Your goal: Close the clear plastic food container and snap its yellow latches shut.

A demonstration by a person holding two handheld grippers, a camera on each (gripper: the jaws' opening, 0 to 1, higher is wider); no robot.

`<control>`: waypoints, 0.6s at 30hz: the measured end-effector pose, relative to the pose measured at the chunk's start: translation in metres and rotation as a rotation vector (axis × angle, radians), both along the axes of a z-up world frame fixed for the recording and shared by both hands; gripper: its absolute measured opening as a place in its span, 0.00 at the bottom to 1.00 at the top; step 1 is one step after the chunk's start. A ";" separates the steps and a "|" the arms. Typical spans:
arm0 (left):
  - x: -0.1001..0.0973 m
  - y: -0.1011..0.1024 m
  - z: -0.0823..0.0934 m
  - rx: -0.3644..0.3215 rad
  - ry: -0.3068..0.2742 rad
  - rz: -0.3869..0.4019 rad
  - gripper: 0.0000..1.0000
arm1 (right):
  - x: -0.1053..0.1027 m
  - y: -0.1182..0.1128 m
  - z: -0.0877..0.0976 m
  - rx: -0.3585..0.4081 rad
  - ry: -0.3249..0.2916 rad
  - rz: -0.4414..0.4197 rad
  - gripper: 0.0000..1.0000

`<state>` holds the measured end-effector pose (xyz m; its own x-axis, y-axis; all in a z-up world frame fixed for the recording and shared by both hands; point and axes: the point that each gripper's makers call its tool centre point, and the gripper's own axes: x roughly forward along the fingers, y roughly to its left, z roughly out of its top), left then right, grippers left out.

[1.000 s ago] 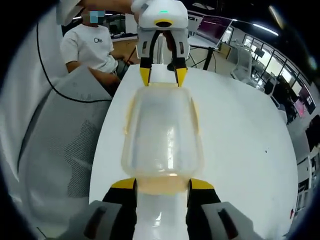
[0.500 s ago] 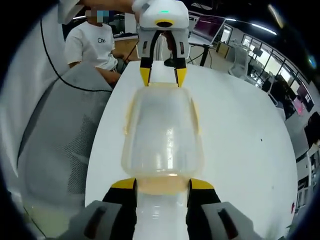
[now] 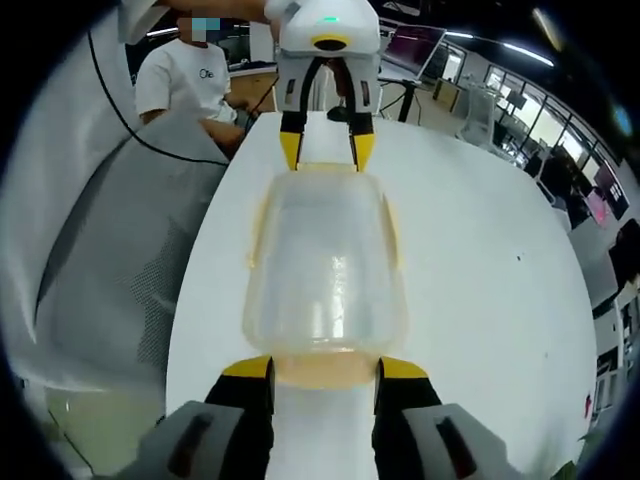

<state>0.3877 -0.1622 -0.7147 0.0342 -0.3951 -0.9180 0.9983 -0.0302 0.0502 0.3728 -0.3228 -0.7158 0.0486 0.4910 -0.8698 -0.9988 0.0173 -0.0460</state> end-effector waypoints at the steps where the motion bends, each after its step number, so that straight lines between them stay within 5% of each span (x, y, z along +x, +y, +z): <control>1: 0.002 -0.003 -0.001 0.000 0.003 0.002 0.37 | 0.001 -0.003 -0.001 -0.003 -0.001 -0.001 0.37; 18: -0.002 -0.016 -0.021 0.038 0.027 0.009 0.37 | -0.001 -0.016 -0.021 -0.008 0.018 0.009 0.37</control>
<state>0.3856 -0.1779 -0.7356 0.0126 -0.3593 -0.9332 0.9995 -0.0231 0.0223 0.3721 -0.3390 -0.7364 0.0281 0.4844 -0.8744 -0.9996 0.0079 -0.0278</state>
